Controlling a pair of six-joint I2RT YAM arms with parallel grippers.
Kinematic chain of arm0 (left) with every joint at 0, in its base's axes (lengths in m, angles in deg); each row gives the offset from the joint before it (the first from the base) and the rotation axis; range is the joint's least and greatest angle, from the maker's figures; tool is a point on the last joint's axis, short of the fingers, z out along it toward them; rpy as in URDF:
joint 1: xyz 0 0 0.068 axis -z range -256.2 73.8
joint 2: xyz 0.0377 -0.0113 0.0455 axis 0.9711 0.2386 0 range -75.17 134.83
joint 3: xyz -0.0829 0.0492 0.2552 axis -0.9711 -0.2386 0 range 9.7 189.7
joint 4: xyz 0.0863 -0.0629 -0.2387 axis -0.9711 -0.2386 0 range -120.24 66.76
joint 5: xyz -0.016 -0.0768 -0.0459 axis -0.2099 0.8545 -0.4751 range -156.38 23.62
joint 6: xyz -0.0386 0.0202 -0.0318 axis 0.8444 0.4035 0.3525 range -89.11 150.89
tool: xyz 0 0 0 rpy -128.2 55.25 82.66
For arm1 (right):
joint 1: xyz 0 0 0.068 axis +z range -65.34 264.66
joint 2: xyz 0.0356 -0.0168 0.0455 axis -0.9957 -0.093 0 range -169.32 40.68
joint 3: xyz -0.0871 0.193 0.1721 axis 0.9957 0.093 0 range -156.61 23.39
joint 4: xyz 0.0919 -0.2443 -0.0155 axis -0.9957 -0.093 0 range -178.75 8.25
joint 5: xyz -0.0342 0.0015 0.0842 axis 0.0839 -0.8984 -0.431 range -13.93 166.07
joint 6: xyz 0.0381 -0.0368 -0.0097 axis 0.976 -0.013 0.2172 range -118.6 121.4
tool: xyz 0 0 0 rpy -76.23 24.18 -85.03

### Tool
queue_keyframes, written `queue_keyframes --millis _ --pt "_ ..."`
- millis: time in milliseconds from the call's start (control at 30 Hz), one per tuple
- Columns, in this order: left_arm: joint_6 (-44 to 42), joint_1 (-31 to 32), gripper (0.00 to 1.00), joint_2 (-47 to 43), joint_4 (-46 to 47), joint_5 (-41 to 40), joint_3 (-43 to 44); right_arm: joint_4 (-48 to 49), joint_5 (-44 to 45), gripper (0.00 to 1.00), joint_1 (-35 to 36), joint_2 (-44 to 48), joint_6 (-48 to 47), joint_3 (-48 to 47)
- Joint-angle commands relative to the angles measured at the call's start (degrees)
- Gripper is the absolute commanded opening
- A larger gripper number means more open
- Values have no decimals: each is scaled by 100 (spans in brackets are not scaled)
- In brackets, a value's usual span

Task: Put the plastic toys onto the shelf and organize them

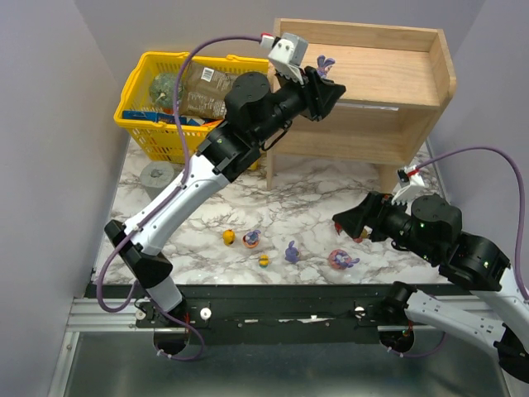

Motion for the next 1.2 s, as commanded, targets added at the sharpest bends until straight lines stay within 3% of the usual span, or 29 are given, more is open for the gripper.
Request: queue_keyframes --millis 0,267,400,1167 --pt "136 256 44 327 -462 -1443 410 -162 45 91 34 122 126 104" --pt "215 458 39 820 -797 -2708 885 -286 89 91 34 218 144 87" --pt "172 459 39 1013 -805 -2929 1122 -365 107 91 34 271 170 86" --pt "250 459 40 1321 -841 -3035 1325 -453 247 91 25 289 -58 -19"
